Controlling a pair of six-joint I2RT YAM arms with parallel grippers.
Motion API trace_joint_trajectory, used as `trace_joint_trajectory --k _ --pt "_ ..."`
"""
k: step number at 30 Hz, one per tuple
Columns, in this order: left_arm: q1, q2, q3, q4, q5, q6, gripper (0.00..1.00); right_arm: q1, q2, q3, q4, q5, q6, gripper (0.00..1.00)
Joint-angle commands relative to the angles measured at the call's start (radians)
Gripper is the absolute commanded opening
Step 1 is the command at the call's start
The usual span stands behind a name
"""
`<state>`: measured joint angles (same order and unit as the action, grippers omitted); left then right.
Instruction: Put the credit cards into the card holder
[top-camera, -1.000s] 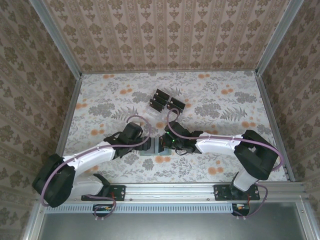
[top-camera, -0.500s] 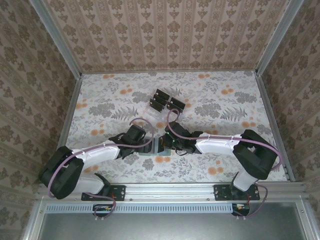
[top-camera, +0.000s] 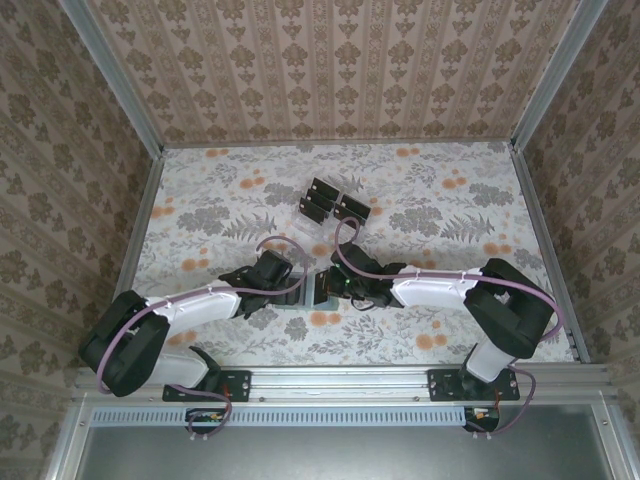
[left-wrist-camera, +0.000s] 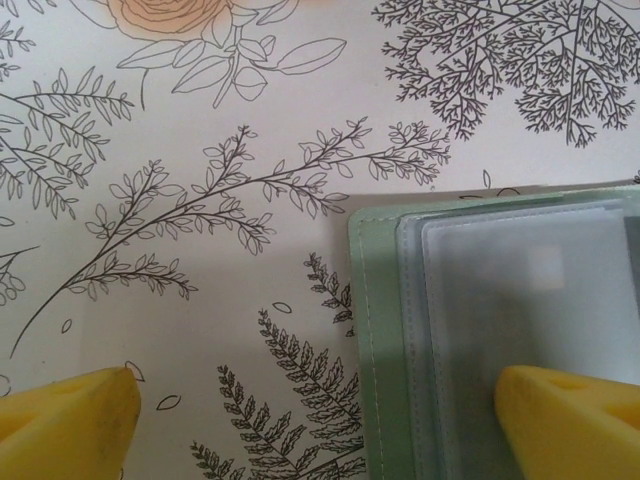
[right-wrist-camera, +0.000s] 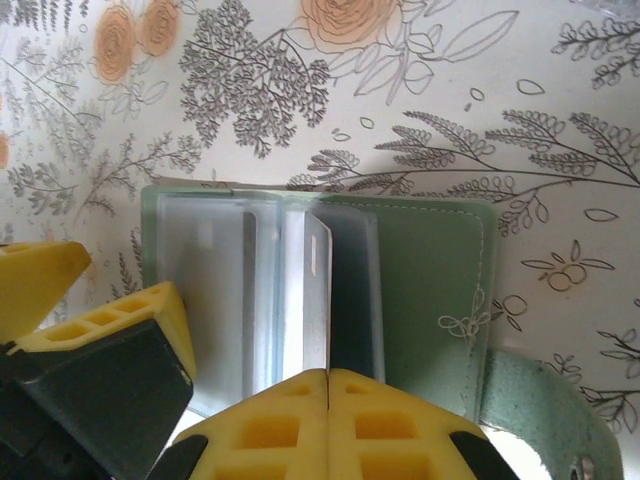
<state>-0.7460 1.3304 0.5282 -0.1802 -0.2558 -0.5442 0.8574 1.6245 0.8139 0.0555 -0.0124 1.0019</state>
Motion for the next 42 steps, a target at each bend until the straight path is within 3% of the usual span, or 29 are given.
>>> trace_joint_trajectory --k 1,12,29,42 --pt "-0.001 -0.008 -0.008 -0.074 -0.039 -0.022 1.00 -0.015 0.004 -0.026 0.058 -0.039 -0.010 0.00" --pt "-0.003 -0.018 -0.017 -0.071 -0.039 -0.028 1.00 -0.022 -0.026 -0.082 0.318 -0.124 0.019 0.00" --pt "-0.003 -0.013 -0.017 -0.070 -0.042 -0.034 1.00 -0.022 0.023 -0.201 0.568 -0.037 0.044 0.00" --pt "-0.003 -0.013 -0.018 -0.073 -0.042 -0.034 1.00 -0.019 0.075 -0.226 0.660 -0.024 0.060 0.00"
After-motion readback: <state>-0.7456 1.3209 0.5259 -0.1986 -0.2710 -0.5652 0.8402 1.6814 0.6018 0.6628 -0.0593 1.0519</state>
